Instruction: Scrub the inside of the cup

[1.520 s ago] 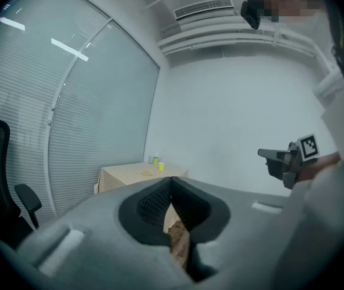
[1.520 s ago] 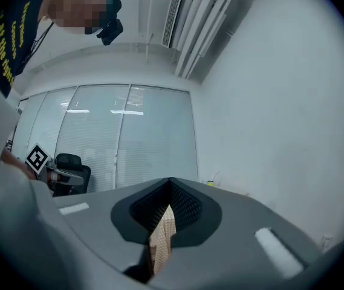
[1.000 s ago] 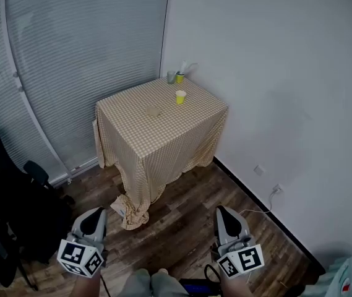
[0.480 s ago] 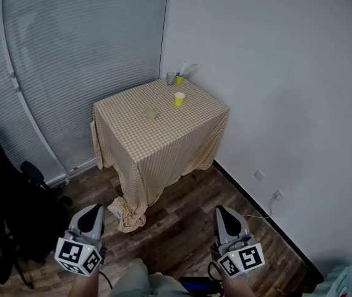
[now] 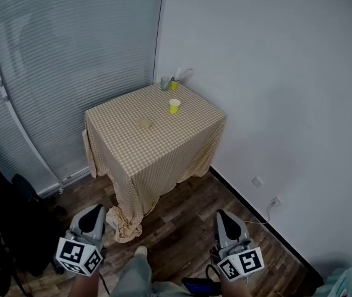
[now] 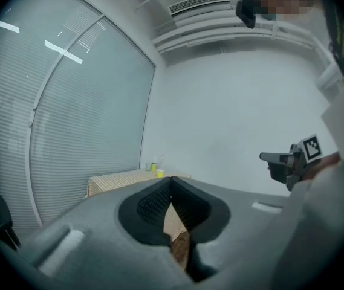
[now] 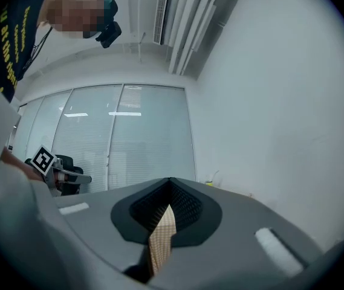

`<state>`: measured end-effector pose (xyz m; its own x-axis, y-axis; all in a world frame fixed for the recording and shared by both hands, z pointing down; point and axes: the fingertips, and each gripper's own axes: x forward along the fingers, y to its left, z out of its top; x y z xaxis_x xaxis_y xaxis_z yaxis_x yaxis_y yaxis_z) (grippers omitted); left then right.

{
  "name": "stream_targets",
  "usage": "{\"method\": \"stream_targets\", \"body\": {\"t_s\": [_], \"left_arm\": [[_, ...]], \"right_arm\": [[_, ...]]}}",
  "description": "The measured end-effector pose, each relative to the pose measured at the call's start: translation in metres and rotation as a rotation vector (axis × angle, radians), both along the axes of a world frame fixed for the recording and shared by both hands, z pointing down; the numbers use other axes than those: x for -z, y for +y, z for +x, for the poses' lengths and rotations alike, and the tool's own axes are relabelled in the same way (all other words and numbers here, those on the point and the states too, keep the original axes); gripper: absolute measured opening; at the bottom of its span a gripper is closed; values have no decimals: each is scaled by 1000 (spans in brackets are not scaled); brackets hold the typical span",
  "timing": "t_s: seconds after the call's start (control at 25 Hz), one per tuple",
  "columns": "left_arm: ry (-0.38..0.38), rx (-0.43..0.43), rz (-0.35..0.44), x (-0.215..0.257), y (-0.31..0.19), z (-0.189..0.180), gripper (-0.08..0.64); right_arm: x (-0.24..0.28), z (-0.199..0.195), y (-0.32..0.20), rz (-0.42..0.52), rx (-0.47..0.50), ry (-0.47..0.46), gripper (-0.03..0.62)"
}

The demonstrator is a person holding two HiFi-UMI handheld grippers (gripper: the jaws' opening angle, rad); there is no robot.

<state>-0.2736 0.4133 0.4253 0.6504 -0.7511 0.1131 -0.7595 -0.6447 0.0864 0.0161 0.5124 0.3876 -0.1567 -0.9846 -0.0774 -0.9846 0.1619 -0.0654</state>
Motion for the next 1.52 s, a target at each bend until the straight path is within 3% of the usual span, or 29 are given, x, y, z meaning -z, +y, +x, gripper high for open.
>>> {"method": "stream_targets", "body": {"t_s": [0.48, 0.8, 1.52], "left_arm": [[40, -59, 10, 12, -121, 15, 2], [38, -154, 42, 18, -175, 24, 2], [41, -202, 30, 7, -256, 54, 2]], "right_arm": [[15, 1, -99, -2, -50, 14, 6], [23, -16, -159, 12, -53, 38, 6], [20, 9, -218, 11, -132, 39, 6]]}}
